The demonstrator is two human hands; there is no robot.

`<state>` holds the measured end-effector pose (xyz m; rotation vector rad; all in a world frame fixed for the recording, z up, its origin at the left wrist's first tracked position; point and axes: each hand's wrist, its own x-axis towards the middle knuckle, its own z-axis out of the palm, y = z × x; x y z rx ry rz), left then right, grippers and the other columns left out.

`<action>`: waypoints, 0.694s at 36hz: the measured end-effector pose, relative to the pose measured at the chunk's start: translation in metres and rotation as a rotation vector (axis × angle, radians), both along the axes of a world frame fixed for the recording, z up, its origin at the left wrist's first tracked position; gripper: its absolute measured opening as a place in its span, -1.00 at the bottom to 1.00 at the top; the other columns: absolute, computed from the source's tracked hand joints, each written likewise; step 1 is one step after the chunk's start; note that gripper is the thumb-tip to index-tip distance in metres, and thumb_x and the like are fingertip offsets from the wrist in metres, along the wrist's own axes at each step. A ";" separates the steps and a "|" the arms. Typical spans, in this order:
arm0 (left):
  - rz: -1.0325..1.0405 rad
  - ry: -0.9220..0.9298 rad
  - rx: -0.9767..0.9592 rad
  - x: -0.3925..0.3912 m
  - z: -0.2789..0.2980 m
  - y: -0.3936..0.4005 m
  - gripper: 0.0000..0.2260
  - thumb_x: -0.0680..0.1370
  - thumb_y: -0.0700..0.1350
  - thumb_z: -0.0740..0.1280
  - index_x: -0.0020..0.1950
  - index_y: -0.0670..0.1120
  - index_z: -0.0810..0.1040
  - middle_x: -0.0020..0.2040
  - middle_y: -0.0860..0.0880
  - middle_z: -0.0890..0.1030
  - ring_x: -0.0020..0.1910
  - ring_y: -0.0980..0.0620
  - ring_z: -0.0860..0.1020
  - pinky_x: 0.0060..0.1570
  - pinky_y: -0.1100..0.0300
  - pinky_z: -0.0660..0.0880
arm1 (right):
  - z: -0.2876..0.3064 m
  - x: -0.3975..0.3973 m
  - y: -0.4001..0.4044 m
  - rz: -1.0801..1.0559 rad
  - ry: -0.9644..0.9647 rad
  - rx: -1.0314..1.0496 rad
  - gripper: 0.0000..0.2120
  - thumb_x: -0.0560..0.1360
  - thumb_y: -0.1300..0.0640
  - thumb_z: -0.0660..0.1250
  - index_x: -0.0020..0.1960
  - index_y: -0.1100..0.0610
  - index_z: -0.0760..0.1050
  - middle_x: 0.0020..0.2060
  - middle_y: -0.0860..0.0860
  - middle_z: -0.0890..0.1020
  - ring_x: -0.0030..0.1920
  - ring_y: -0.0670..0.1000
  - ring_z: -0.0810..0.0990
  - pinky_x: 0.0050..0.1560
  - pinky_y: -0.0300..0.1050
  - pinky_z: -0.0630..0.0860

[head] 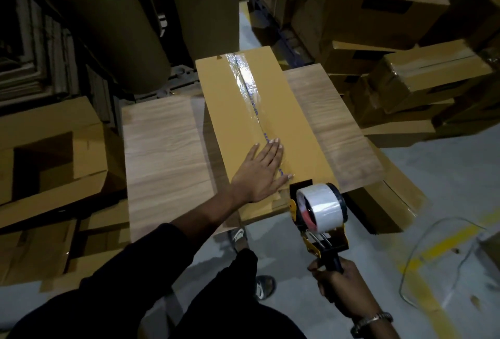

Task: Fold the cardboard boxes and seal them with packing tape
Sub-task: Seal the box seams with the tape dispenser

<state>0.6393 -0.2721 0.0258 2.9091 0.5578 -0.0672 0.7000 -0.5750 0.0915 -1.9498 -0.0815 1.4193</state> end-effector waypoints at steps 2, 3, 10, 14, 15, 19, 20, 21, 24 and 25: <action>0.001 -0.001 0.004 0.000 0.000 0.000 -0.23 0.70 0.35 -0.18 0.71 -0.19 -0.02 0.72 -0.15 -0.03 0.70 -0.04 -0.07 0.64 -0.17 -0.08 | -0.003 -0.003 -0.006 -0.036 0.031 -0.003 -0.88 0.57 0.43 0.31 0.00 0.37 0.62 -0.50 0.20 0.45 -0.53 0.05 0.34 -0.41 -0.14 0.24; 0.001 -0.003 0.007 0.000 0.000 0.000 -0.22 0.70 0.36 -0.18 0.71 -0.19 -0.01 0.72 -0.15 -0.03 0.70 -0.04 -0.07 0.64 -0.17 -0.08 | -0.004 -0.004 -0.007 -0.049 0.038 0.002 -0.88 0.58 0.44 0.30 0.00 0.38 0.62 -0.50 0.19 0.44 -0.53 0.05 0.34 -0.41 -0.13 0.23; 0.007 0.013 0.003 0.000 0.002 -0.001 -0.22 0.69 0.37 -0.18 0.71 -0.18 -0.05 0.72 -0.13 -0.06 0.70 -0.03 -0.11 0.64 -0.17 -0.09 | 0.005 -0.006 -0.022 -0.077 0.085 0.025 -0.90 0.59 0.43 0.31 0.02 0.39 0.61 -0.51 0.18 0.42 -0.55 0.04 0.30 -0.44 -0.17 0.22; 0.020 0.005 -0.010 0.001 0.003 -0.002 -0.20 0.68 0.38 -0.18 0.71 -0.17 -0.06 0.72 -0.12 -0.06 0.70 -0.01 -0.11 0.63 -0.18 -0.08 | 0.005 -0.005 -0.030 -0.119 0.138 0.033 -0.90 0.59 0.44 0.31 0.06 0.42 0.58 -0.51 0.16 0.38 -0.58 0.03 0.25 -0.48 -0.20 0.20; 0.023 0.005 -0.017 0.001 0.003 -0.001 -0.19 0.67 0.40 -0.17 0.72 -0.17 -0.06 0.72 -0.13 -0.07 0.70 -0.01 -0.11 0.63 -0.18 -0.09 | 0.003 -0.006 -0.029 -0.131 0.143 0.039 -0.90 0.59 0.45 0.31 0.07 0.43 0.58 -0.51 0.15 0.37 -0.58 0.02 0.24 -0.48 -0.21 0.19; -0.001 -0.002 -0.038 -0.002 0.005 0.000 -0.06 0.58 0.54 -0.11 0.72 -0.11 -0.04 0.72 -0.14 -0.10 0.70 -0.03 -0.13 0.63 -0.20 -0.14 | -0.010 -0.013 -0.023 -0.132 0.119 0.043 -0.87 0.59 0.45 0.31 0.09 0.37 0.60 -0.55 0.10 0.34 -0.57 0.00 0.22 -0.44 -0.18 0.17; -0.007 0.002 -0.041 -0.002 0.006 0.000 -0.02 0.54 0.59 -0.11 0.72 -0.10 -0.04 0.72 -0.14 -0.11 0.70 -0.03 -0.15 0.63 -0.20 -0.16 | -0.013 -0.014 -0.022 -0.123 0.106 0.034 -0.86 0.59 0.44 0.31 0.08 0.35 0.61 -0.55 0.10 0.34 -0.56 0.01 0.23 -0.43 -0.18 0.17; -0.010 0.006 -0.045 -0.003 0.007 0.000 0.02 0.51 0.62 -0.11 0.72 -0.09 -0.04 0.72 -0.14 -0.13 0.70 -0.03 -0.16 0.63 -0.20 -0.17 | -0.015 -0.015 -0.020 -0.117 0.097 0.026 -0.86 0.59 0.44 0.31 0.08 0.34 0.62 -0.54 0.10 0.35 -0.56 0.01 0.24 -0.43 -0.18 0.17; -0.015 0.006 -0.032 -0.002 0.007 0.000 0.04 0.49 0.64 -0.10 0.73 -0.08 -0.05 0.72 -0.14 -0.14 0.70 -0.03 -0.18 0.62 -0.22 -0.15 | -0.018 -0.016 -0.013 -0.119 0.107 0.006 -0.87 0.58 0.44 0.30 0.05 0.34 0.61 -0.54 0.09 0.35 -0.55 0.00 0.23 -0.45 -0.20 0.16; -0.018 0.010 -0.028 -0.002 0.007 0.000 0.03 0.49 0.63 -0.11 0.73 -0.08 -0.06 0.72 -0.15 -0.14 0.70 -0.04 -0.18 0.62 -0.23 -0.14 | -0.018 -0.016 -0.011 -0.122 0.115 -0.003 -0.87 0.58 0.45 0.29 0.04 0.34 0.60 -0.54 0.08 0.35 -0.56 0.00 0.23 -0.45 -0.21 0.15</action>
